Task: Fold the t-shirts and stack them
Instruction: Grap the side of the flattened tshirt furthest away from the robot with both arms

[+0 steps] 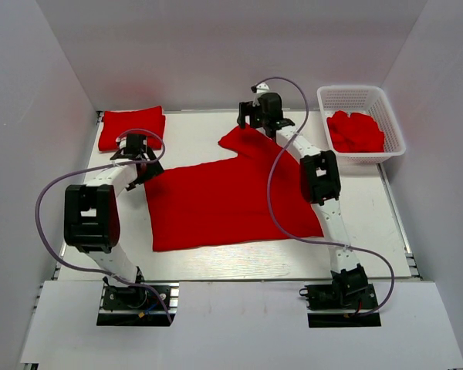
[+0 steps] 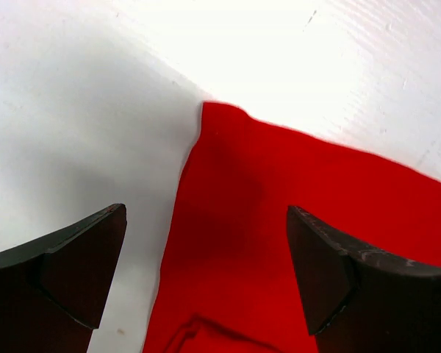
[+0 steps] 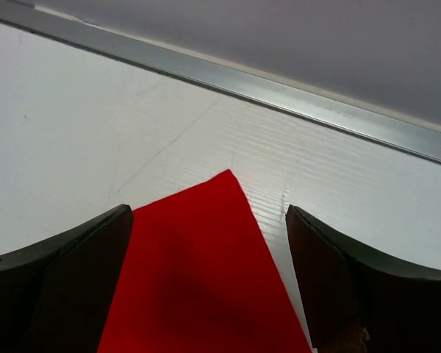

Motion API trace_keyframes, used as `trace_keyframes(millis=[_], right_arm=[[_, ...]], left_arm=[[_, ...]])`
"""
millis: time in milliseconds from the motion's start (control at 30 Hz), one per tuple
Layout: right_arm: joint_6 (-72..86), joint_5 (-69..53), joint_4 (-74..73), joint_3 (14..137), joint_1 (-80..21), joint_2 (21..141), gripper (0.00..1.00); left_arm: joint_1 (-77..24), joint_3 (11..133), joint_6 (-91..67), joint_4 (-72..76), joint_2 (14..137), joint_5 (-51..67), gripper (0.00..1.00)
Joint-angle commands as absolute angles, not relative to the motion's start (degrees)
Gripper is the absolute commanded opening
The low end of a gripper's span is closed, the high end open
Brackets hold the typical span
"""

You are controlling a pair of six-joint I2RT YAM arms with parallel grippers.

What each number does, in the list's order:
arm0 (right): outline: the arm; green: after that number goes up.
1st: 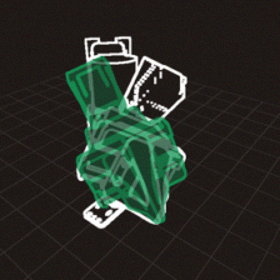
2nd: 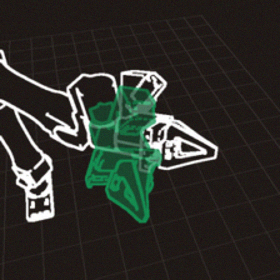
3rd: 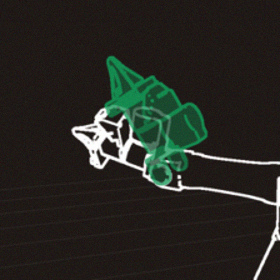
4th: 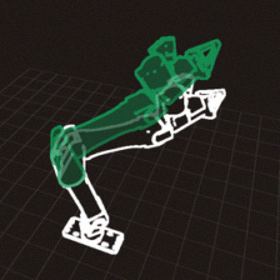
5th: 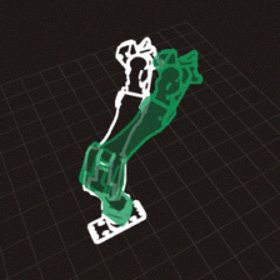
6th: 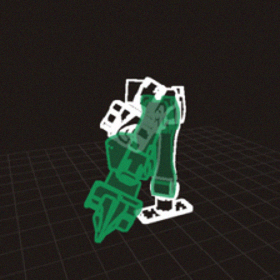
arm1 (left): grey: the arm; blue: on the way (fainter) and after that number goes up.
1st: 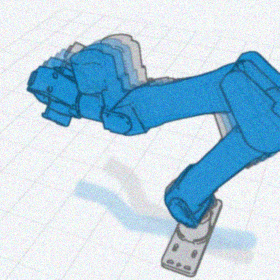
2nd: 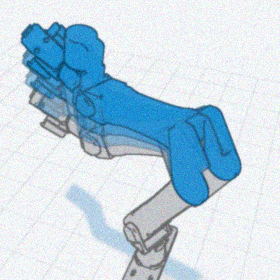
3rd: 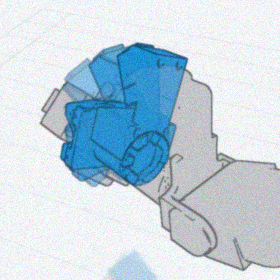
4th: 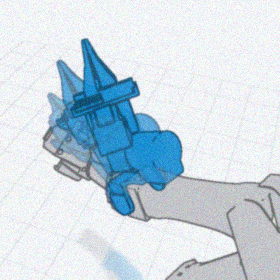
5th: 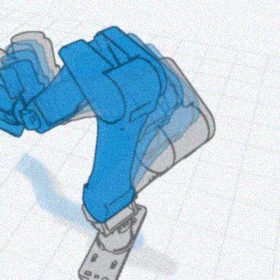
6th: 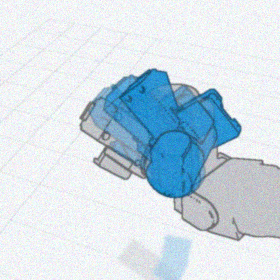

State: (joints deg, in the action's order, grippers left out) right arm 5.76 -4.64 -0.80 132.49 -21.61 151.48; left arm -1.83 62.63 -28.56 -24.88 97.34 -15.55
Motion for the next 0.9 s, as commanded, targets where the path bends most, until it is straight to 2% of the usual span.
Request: trace_keyframes(millis=[0, 533, 600, 867], right_arm=[[4.48, -3.96, 6.76, 135.00, -22.94, 152.92, 0.90], [8.88, -6.66, 7.65, 136.05, -22.06, 156.62, 0.90], [8.79, -8.86, 5.63, 136.67, -22.06, 156.53, 0.87], [11.16, -17.83, -5.69, 134.56, -21.53, 154.43, 0.85]], left_arm=[[-0.79, 65.13, -29.09, -22.41, 98.34, -12.67, 1.00], [-0.26, 68.73, -28.56, -21.88, 103.71, -11.07, 1.00], [0.26, 68.73, -28.56, -22.49, 104.23, -11.07, 1.00], [0.26, 69.79, -28.56, -23.12, 104.24, -10.55, 1.00]])
